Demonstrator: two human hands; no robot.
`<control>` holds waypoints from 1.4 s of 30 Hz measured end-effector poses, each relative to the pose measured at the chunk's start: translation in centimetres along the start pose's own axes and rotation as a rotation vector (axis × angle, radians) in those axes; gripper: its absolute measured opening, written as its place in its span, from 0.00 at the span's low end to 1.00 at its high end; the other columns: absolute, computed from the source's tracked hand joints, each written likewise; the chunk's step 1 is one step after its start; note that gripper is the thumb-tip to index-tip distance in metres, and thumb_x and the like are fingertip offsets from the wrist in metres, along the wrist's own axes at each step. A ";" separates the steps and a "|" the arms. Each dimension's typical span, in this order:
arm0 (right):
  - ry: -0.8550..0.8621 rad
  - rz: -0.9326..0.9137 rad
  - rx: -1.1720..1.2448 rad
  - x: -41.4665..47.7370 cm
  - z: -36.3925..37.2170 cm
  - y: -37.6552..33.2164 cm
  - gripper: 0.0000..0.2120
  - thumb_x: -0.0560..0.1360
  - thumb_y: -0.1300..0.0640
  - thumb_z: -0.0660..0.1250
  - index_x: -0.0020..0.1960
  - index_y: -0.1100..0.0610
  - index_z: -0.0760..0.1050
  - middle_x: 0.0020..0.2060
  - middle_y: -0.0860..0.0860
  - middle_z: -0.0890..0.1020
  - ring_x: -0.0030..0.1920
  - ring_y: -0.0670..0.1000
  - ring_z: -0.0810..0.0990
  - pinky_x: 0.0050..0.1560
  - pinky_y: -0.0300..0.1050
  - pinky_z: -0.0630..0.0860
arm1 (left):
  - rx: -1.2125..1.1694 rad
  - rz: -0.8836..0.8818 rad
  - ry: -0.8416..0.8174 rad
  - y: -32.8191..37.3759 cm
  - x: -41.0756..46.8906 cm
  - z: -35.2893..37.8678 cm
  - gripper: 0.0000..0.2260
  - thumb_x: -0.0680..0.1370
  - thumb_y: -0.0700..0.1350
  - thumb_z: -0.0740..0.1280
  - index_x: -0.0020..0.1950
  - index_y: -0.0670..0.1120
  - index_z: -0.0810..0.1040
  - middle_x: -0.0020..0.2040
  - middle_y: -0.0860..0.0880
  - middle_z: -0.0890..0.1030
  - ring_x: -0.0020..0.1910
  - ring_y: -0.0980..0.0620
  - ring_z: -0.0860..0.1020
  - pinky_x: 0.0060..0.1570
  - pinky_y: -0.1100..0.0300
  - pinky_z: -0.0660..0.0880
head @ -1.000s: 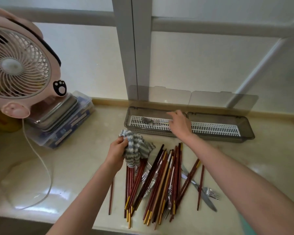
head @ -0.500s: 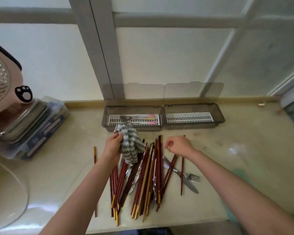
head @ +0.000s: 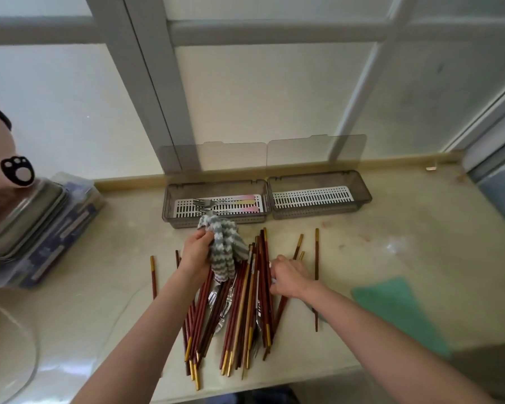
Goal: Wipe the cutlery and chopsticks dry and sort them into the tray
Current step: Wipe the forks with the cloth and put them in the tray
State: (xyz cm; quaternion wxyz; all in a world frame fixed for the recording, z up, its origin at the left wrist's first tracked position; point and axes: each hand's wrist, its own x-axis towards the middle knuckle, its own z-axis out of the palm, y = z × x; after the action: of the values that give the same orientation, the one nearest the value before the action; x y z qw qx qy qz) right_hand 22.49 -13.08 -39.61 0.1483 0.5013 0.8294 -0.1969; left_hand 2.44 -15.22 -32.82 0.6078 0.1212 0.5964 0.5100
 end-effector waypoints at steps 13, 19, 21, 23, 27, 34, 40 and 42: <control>0.464 0.141 0.560 1.9 -3.5 -0.1 0.04 0.76 0.58 0.65 0.50 0.55 0.75 0.41 0.50 0.81 0.39 0.51 0.79 0.39 0.45 0.78 | -0.067 0.030 -0.020 0.5 -0.6 -0.1 0.09 0.81 0.39 0.57 0.57 0.37 0.72 0.46 0.41 0.79 0.42 0.46 0.79 0.35 0.55 0.77; 0.799 0.105 1.028 1.4 -6.9 -0.2 0.03 0.77 0.61 0.63 0.44 0.56 0.72 0.36 0.57 0.77 0.35 0.53 0.74 0.36 0.44 0.72 | -0.060 0.013 -0.079 0.4 -0.9 -0.3 0.11 0.80 0.41 0.58 0.59 0.37 0.73 0.46 0.42 0.80 0.42 0.47 0.79 0.35 0.57 0.77; 0.877 0.155 1.265 1.6 -8.0 -0.3 0.04 0.77 0.62 0.63 0.44 0.57 0.71 0.37 0.59 0.77 0.35 0.50 0.74 0.36 0.41 0.71 | -0.007 -0.007 -0.106 0.3 -0.9 -0.2 0.12 0.80 0.44 0.59 0.58 0.38 0.74 0.47 0.43 0.80 0.43 0.48 0.80 0.38 0.57 0.76; 0.826 0.221 1.498 1.7 -8.9 -0.4 0.03 0.78 0.62 0.63 0.45 0.57 0.72 0.35 0.55 0.77 0.29 0.46 0.72 0.30 0.38 0.68 | 0.079 -0.039 -0.141 0.2 -1.0 0.1 0.13 0.80 0.46 0.59 0.57 0.38 0.74 0.47 0.43 0.81 0.43 0.48 0.80 0.37 0.58 0.77; 0.570 0.189 1.755 1.5 -9.3 -1.0 0.05 0.78 0.64 0.60 0.46 0.58 0.73 0.31 0.53 0.79 0.24 0.46 0.70 0.27 0.38 0.66 | 0.391 -0.098 -0.277 0.0 -1.4 0.6 0.14 0.81 0.48 0.57 0.53 0.37 0.75 0.47 0.42 0.80 0.45 0.48 0.79 0.43 0.58 0.77; 0.355 0.025 1.640 1.6 -8.7 -2.3 0.00 0.79 0.62 0.61 0.49 0.59 0.70 0.39 0.59 0.83 0.31 0.51 0.80 0.30 0.40 0.75 | 0.665 0.026 -0.329 -0.4 -1.8 1.9 0.09 0.80 0.39 0.58 0.44 0.40 0.75 0.38 0.45 0.79 0.36 0.52 0.78 0.37 0.62 0.77; 0.468 0.051 1.595 1.7 -9.7 -1.9 0.03 0.78 0.64 0.62 0.51 0.63 0.71 0.32 0.55 0.83 0.26 0.49 0.75 0.27 0.39 0.72 | 0.768 0.090 -0.267 -0.6 -1.6 2.8 0.11 0.79 0.42 0.62 0.38 0.41 0.74 0.38 0.43 0.78 0.38 0.49 0.77 0.42 0.57 0.75; 0.490 0.056 1.586 1.8 -9.9 -1.8 0.04 0.78 0.64 0.62 0.52 0.64 0.71 0.31 0.54 0.83 0.26 0.49 0.75 0.28 0.40 0.71 | 0.791 0.094 -0.255 -0.3 -1.4 2.9 0.11 0.79 0.42 0.62 0.38 0.40 0.74 0.39 0.40 0.78 0.40 0.46 0.76 0.44 0.54 0.74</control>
State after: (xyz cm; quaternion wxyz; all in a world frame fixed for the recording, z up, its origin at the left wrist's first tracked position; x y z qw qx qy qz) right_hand 19.61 -7.74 -31.34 -0.4290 0.5063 0.4405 -0.6046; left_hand 5.37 -15.08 -31.51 0.5592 0.4346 0.6603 0.2497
